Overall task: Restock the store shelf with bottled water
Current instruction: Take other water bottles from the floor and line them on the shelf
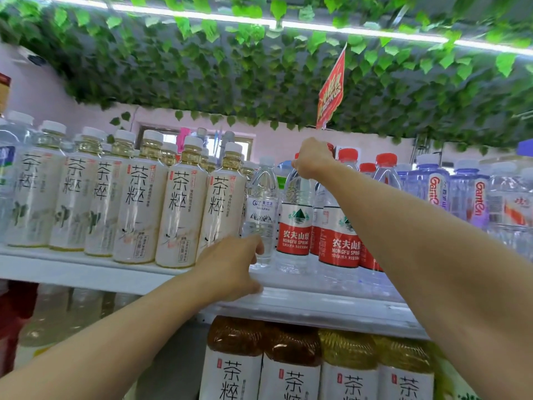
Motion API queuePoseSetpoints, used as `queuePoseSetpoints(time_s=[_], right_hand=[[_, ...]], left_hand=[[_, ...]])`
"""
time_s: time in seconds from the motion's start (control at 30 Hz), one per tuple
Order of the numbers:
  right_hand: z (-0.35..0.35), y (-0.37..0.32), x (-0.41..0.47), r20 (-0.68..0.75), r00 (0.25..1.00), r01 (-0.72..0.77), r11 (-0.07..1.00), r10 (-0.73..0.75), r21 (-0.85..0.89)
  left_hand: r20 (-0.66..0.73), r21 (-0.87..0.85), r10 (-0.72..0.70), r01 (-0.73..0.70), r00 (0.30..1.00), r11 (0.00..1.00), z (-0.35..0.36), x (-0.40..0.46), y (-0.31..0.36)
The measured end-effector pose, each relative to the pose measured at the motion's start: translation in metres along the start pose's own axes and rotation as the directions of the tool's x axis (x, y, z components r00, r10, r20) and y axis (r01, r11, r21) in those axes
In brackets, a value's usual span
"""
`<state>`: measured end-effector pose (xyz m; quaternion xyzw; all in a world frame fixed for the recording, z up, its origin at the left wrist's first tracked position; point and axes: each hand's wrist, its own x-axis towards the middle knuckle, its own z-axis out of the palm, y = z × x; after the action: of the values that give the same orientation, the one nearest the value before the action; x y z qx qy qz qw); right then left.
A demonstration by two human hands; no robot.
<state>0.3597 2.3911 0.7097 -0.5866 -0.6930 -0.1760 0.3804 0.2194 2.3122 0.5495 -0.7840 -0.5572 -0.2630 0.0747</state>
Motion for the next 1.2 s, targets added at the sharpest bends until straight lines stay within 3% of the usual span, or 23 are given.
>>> queuePoseSetpoints(time_s=[0.57, 0.9, 1.2], right_hand=[[0.014, 0.002, 0.009, 0.007, 1.000, -0.017, 1.000, 0.017, -0.024], [0.012, 0.001, 0.009, 0.041, 0.999, 0.022, 0.988, -0.015, -0.156], [0.001, -0.002, -0.003, 0.014, 0.999, 0.034, 0.998, -0.034, -0.048]], left_hand=[[0.011, -0.005, 0.009, -0.009, 1.000, 1.000, 0.000, 0.001, -0.002], [0.001, -0.005, 0.003, -0.003, 1.000, 1.000, 0.001, 0.000, -0.001], [-0.013, -0.008, -0.004, 0.004, 1.000, 1.000, 0.002, 0.000, -0.001]])
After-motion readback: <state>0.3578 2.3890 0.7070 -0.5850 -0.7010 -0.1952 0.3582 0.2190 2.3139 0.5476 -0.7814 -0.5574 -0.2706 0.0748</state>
